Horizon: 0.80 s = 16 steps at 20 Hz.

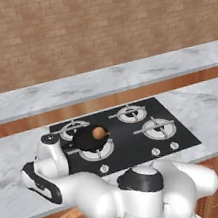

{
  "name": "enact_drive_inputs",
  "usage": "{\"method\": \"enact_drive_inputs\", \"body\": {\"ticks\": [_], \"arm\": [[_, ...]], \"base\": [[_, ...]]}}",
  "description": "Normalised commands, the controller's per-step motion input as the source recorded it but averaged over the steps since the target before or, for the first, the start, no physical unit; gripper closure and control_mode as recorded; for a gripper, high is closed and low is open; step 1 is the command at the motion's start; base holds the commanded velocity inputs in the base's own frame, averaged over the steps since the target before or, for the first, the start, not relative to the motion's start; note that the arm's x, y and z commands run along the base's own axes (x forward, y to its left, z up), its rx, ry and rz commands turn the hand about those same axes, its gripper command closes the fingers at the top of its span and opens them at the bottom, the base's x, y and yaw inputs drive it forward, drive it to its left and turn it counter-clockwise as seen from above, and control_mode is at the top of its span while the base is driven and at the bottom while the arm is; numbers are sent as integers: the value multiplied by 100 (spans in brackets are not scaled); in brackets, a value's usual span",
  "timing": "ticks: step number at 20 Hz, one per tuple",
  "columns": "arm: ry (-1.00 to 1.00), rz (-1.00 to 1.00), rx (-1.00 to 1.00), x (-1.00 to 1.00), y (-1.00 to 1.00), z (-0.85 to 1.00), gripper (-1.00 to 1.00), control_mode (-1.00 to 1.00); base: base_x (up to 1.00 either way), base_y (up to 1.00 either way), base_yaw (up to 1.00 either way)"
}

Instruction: Place the pan on the front left burner on the stove. Then place the tomato and the onion in the pan and turn on the front left burner.

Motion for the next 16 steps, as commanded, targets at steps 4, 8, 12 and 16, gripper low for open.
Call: {"method": "enact_drive_inputs", "body": {"ticks": [4, 8, 12, 16], "arm": [[0, -8, 0, -36, 0, 36, 100, -100], [3, -9, 0, -38, 0, 44, 100, -100], [5, -11, 0, -32, -12, 31, 100, -100], [0, -14, -6, -12, -46, 26, 100, -100]], "base": [[0, 0, 0], [0, 0, 0], [0, 0, 0], [0, 0, 0]]}}
